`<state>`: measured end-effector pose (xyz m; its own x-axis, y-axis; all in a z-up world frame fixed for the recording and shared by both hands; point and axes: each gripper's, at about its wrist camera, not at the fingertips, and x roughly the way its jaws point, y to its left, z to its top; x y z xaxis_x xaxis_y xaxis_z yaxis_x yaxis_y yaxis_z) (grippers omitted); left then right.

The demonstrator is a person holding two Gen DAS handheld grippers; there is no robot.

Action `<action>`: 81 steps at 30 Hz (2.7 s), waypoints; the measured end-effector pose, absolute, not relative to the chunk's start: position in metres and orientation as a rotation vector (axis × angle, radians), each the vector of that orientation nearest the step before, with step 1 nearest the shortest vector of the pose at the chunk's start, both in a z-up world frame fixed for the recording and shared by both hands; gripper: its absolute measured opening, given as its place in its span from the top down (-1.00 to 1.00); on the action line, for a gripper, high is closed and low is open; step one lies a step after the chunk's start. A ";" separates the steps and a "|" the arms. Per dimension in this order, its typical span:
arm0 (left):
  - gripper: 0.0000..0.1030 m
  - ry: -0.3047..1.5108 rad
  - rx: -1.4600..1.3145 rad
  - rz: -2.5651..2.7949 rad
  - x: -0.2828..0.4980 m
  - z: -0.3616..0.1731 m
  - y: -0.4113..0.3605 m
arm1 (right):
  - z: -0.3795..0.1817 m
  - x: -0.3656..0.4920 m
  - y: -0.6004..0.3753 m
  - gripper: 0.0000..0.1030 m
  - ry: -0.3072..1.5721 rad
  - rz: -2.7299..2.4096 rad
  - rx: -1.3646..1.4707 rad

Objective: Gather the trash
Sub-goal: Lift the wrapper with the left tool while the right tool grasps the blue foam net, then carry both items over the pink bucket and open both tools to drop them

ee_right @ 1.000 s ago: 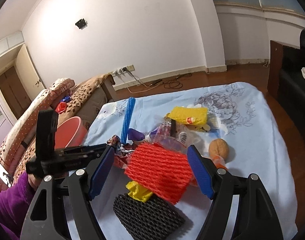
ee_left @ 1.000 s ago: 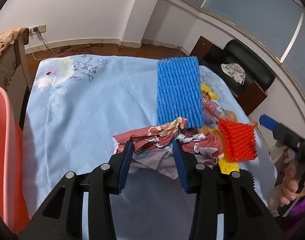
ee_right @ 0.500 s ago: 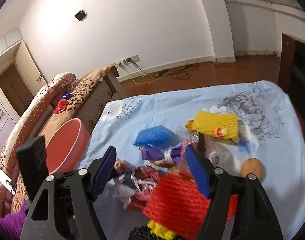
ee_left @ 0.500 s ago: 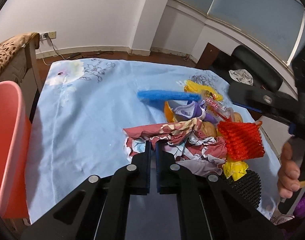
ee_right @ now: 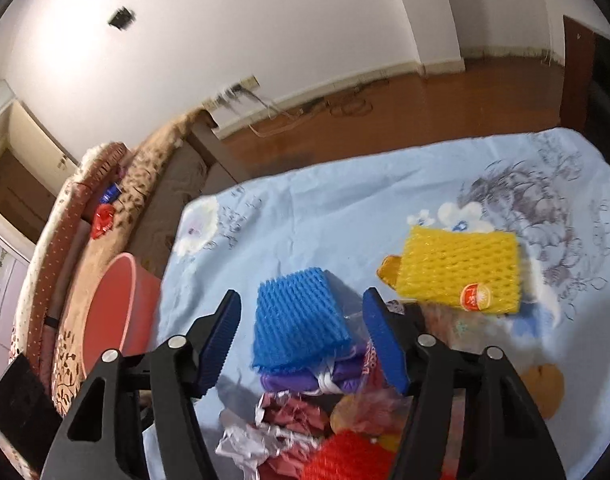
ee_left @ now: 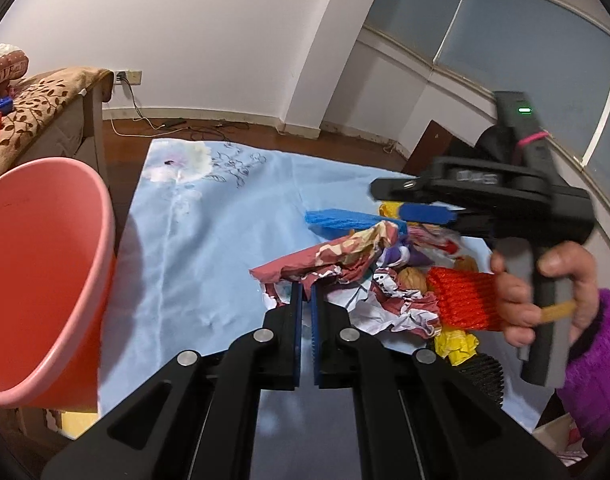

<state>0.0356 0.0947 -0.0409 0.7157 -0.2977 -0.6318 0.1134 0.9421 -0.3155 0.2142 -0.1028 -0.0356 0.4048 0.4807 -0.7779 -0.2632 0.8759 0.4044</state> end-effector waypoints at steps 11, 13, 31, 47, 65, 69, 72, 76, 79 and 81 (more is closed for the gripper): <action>0.94 0.742 -0.303 -0.224 0.028 -0.040 0.102 | -0.054 0.226 -0.075 0.71 1.203 0.446 0.067; 0.94 0.737 -0.306 -0.223 0.026 -0.038 0.102 | -0.055 0.223 -0.072 0.79 1.208 0.460 0.062; 0.94 0.644 -0.353 -0.152 0.001 -0.012 0.126 | 0.027 0.168 -0.062 0.88 0.941 0.628 0.168; 0.94 0.602 -0.335 0.215 -0.040 0.003 0.205 | 0.039 0.105 0.065 0.88 0.778 0.828 0.066; 0.94 0.700 -0.353 0.340 -0.034 -0.030 0.255 | 0.004 0.084 0.127 0.88 0.766 0.852 -0.045; 0.94 0.716 -0.354 0.347 -0.029 -0.035 0.259 | 0.000 0.083 0.134 0.88 0.762 0.842 -0.074; 0.93 0.725 -0.358 0.354 -0.025 -0.038 0.263 | -0.003 0.081 0.139 0.87 0.754 0.822 -0.104; 0.94 0.736 -0.364 0.361 -0.022 -0.043 0.267 | -0.006 0.079 0.146 0.87 0.744 0.803 -0.143; 0.93 0.741 -0.371 0.360 -0.019 -0.046 0.270 | -0.006 0.076 0.151 0.87 0.729 0.796 -0.170; 0.94 0.745 -0.375 0.357 -0.018 -0.048 0.270 | -0.007 0.074 0.154 0.87 0.718 0.793 -0.188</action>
